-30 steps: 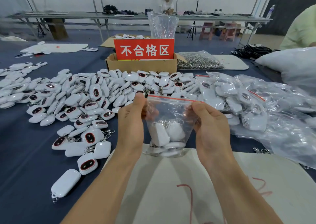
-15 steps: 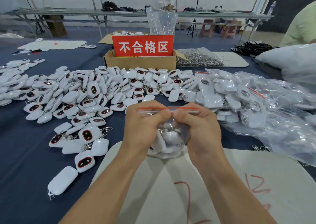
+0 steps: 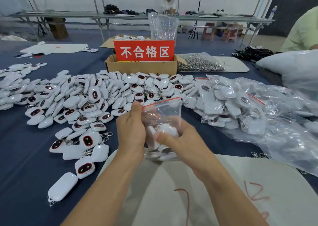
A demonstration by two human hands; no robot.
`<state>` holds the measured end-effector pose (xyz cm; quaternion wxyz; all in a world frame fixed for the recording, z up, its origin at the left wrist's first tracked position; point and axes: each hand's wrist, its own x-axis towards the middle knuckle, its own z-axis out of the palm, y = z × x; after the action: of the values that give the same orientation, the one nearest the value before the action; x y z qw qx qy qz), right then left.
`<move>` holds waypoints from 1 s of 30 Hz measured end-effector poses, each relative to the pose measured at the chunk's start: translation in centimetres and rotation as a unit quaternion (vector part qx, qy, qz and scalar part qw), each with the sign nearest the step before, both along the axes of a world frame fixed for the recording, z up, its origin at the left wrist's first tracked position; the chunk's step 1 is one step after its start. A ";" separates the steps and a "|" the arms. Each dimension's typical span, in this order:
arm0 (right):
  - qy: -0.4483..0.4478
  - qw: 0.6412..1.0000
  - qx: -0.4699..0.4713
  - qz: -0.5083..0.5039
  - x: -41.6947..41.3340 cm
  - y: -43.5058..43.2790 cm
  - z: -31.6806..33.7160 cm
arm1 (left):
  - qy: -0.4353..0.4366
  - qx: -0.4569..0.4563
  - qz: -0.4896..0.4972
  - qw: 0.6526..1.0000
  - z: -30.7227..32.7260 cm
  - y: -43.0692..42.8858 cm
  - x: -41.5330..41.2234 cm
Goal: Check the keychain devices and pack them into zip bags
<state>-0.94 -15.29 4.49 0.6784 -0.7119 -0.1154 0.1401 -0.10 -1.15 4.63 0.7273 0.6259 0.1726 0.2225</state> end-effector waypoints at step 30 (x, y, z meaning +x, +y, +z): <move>-0.127 0.851 -0.397 -0.318 0.6 -14.5 1.2 | -0.059 0.436 -0.192 0.877 -3.5 -15.8 6.1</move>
<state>-0.38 -29.84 5.72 0.3250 -0.9300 0.0976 -0.1415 6.01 -16.98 1.13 0.4177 0.8863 -0.1087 0.1679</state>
